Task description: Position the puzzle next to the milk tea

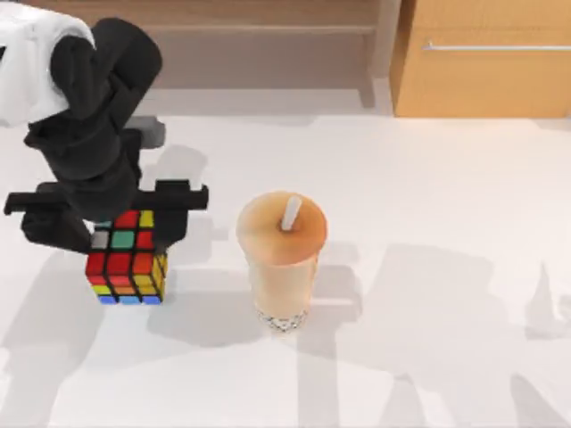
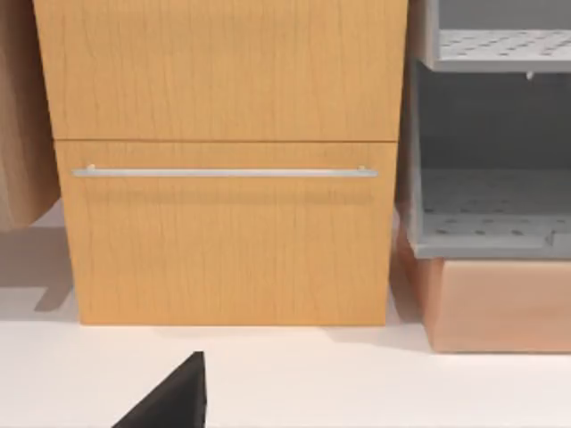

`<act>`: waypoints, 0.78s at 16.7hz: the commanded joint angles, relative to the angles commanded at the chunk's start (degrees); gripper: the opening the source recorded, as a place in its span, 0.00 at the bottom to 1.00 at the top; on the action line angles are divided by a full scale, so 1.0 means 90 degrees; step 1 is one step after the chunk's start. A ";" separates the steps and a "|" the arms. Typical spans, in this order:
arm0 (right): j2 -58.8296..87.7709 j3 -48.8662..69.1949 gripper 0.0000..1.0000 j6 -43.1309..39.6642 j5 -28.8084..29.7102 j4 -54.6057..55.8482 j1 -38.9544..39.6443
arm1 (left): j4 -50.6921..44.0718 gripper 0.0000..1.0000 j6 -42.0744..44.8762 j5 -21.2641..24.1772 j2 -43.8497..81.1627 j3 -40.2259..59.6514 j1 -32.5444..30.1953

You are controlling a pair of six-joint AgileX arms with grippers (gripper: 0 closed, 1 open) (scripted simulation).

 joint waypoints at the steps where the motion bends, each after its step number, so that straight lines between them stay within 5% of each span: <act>1: 0.0000 0.0000 1.00 0.0000 0.0000 0.0000 0.0000 | -0.0123 0.00 -0.0065 0.0033 0.0010 -0.0107 -0.0031; 13: 0.0000 0.0000 1.00 0.0000 0.0000 0.0000 0.0000 | -0.0054 0.00 -0.0048 0.0030 -0.0136 -0.0032 0.0036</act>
